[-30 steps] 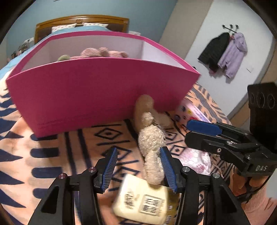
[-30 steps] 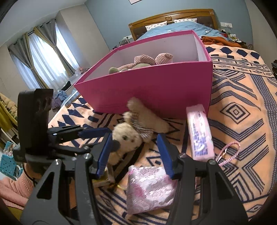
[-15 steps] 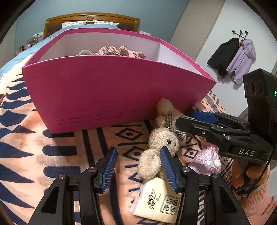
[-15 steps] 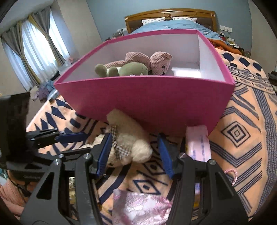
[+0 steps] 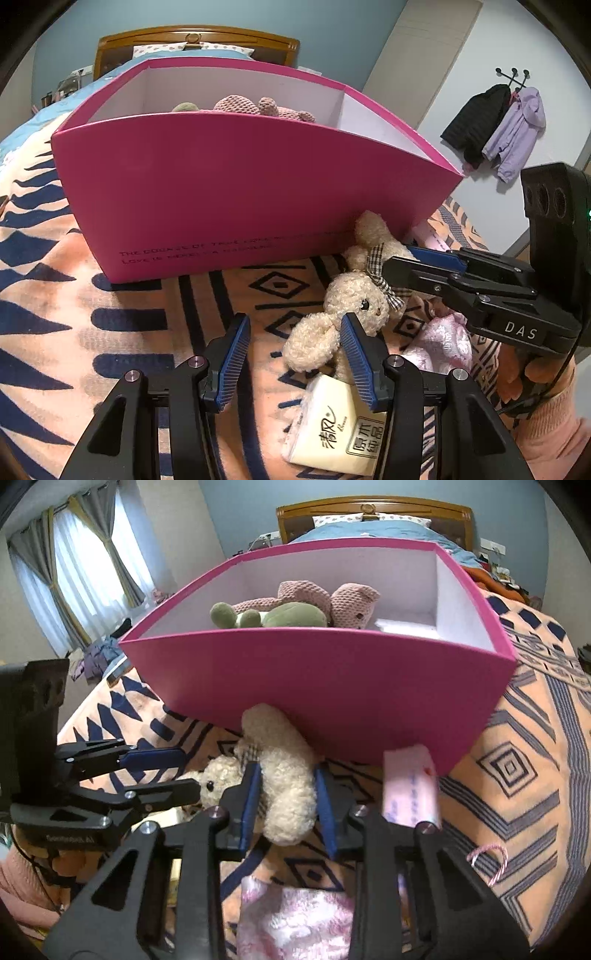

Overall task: Organize objects
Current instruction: 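Close the right gripper on the cream teddy bear, then lift the cream teddy bear and carry it over the pink box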

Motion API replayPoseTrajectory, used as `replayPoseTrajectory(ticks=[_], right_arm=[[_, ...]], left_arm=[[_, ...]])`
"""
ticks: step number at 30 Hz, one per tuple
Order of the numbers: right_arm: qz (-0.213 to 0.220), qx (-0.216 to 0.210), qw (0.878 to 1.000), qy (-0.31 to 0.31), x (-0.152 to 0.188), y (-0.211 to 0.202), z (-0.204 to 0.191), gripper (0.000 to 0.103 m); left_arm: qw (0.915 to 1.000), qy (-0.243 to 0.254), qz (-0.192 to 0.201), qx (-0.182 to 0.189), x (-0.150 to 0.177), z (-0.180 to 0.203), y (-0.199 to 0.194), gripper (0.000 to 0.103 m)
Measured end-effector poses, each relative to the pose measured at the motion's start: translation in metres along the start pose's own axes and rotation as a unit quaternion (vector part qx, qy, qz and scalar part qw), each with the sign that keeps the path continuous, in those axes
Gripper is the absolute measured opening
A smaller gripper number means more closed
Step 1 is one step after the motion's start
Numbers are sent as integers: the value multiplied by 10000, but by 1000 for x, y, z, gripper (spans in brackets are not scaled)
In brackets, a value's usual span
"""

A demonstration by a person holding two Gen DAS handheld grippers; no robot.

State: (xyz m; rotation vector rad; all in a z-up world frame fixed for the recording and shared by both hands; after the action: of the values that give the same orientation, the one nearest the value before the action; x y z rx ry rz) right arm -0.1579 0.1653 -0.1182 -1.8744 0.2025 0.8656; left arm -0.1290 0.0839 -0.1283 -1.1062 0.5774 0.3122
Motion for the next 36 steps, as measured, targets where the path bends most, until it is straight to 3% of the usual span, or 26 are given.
replayPoseTrajectory(ticks=[5, 10, 14, 19, 23, 36], right_arm=[[190, 59, 9996, 206, 10, -11, 4, 30], [389, -156, 9968, 679, 13, -26, 13, 28], [547, -238, 9945, 865, 9, -36, 16, 28], [589, -395, 9931, 929, 9, -39, 10, 28], [641, -400, 9925, 963, 8, -44, 8, 28], [1149, -297, 9910, 621, -23, -83, 0, 29]], left_arm=[[9996, 239, -8, 152, 3, 20, -1, 53], [9982, 483, -82, 338, 8, 39, 1, 53], [9977, 425, -220, 481, 10, 41, 7, 52], [9969, 384, -220, 643, 5, 50, 7, 38], [9965, 424, -126, 706, -2, 59, 0, 33], [9934, 841, 421, 660, -37, 76, -44, 33]])
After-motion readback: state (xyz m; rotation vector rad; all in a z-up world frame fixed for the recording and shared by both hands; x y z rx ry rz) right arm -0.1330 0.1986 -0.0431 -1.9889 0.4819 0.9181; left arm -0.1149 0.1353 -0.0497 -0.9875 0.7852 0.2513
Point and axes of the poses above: each gripper's, at about its wrist camera, not at the fingertips, and y roughly the way its jaws point, z to its right, x to its underside, the point moved 10 cm from there along y, roughly the way its jaws point, and after that the axes turned 1 degree about -z, right-handed, at the moved point
